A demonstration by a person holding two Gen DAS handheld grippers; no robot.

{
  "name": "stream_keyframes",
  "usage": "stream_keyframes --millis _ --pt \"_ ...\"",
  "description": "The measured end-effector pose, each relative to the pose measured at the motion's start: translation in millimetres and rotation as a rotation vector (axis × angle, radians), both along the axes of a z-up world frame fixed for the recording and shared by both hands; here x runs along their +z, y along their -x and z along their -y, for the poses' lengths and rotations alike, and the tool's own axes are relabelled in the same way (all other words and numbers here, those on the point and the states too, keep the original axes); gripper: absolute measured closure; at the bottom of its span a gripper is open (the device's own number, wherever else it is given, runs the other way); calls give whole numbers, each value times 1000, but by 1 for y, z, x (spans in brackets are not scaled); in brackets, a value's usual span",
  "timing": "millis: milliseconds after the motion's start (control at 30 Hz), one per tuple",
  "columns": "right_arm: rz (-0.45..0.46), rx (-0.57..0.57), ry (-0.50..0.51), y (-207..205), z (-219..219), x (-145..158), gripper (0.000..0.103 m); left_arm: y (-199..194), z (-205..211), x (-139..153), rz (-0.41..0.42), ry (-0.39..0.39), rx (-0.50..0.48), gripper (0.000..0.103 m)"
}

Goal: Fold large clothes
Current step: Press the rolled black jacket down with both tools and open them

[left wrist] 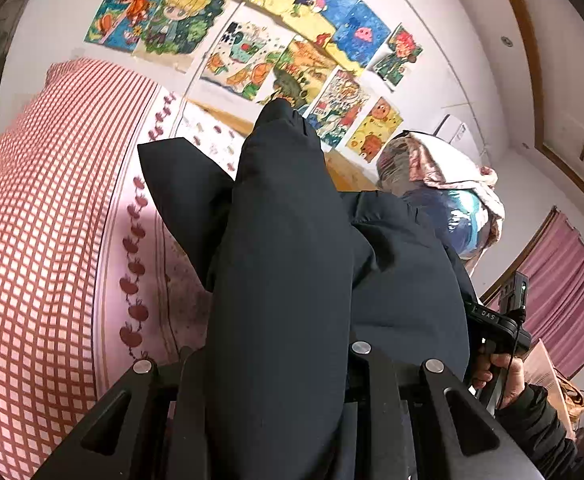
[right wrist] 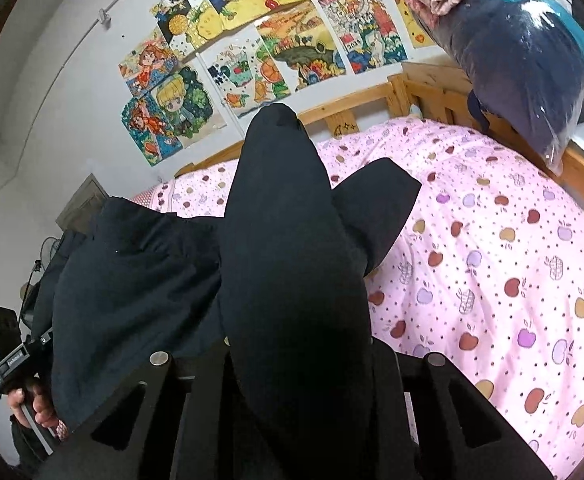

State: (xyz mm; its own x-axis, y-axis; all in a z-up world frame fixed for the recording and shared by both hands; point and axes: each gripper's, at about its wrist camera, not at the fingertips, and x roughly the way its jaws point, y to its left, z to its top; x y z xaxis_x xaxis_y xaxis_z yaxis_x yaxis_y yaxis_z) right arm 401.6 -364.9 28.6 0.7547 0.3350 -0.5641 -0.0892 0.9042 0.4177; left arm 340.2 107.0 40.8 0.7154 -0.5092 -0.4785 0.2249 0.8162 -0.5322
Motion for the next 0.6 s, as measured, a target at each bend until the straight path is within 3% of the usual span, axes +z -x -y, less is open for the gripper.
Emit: stream_keyframes --millis 467,600 --pt "-50 -39 -6 -16 1 -38 84 -20 -13 -33 -96 15 39 77" --pt "-71 -66 -11 -20 5 -50 80 -25 -16 -41 -133 20 61 73"
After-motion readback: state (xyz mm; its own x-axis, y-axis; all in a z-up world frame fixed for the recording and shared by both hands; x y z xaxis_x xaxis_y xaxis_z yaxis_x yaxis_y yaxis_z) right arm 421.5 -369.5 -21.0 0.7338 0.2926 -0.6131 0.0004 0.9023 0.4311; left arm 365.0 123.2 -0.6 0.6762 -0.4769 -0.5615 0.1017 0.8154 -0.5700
